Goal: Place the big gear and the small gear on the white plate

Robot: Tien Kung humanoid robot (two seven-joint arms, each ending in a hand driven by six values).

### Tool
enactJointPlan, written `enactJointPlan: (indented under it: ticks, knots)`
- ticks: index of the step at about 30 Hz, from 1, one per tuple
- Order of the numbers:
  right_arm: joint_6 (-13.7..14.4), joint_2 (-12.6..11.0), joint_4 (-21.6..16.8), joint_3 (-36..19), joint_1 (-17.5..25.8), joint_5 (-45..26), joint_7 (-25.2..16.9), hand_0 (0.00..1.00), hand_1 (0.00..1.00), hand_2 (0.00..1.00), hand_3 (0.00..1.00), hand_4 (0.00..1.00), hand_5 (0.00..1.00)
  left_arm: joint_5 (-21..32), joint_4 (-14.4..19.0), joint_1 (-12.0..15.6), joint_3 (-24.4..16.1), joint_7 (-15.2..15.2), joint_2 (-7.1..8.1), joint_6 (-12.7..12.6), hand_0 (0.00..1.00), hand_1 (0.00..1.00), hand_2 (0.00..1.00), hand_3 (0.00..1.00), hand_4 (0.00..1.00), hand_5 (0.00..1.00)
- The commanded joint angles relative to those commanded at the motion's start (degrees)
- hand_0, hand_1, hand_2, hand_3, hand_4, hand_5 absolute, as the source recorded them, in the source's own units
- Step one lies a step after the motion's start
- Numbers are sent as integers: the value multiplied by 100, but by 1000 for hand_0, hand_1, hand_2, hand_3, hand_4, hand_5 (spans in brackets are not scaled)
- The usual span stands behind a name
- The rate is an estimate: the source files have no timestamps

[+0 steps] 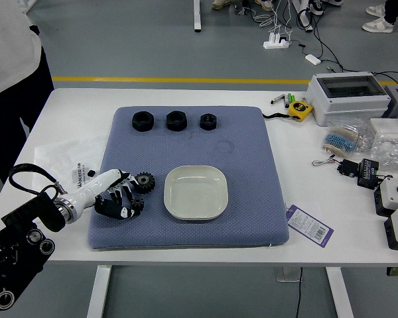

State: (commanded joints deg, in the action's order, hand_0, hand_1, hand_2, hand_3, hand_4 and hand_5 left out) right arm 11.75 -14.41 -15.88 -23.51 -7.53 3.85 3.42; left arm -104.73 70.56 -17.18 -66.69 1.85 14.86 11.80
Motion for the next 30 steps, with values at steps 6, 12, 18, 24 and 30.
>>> enactJointPlan:
  ticks: [6, 12, 18, 24, 30]
  knots:
    - [1, 2, 0, -9, 13, 21, 5, 653, 651, 741, 611, 864, 709, 55, 18, 11, 21, -1, -5, -1, 277, 271, 398, 531, 786, 2]
    - [1, 2, 0, -10, 20, 26, 5, 653, 651, 741, 611, 864, 708, 103, 14, 28, 131, -17, -13, 4, 276, 272, 396, 529, 801, 2]
    - [-4, 0, 1, 24, 14, -36, -15, 652, 651, 742, 611, 863, 706, 122, 20, 33, 130, -33, -40, 119, 327, 403, 502, 557, 900, 120]
    - [-11, -5, 1, 39, 7, -61, -24, 652, 651, 742, 611, 863, 705, 131, 43, 32, 78, -45, -38, 181, 335, 394, 499, 548, 998, 204]
    - [-14, -5, 3, 58, -8, -95, -34, 652, 651, 742, 611, 862, 706, 141, 48, 26, 38, -66, -42, 246, 337, 391, 488, 545, 998, 284]
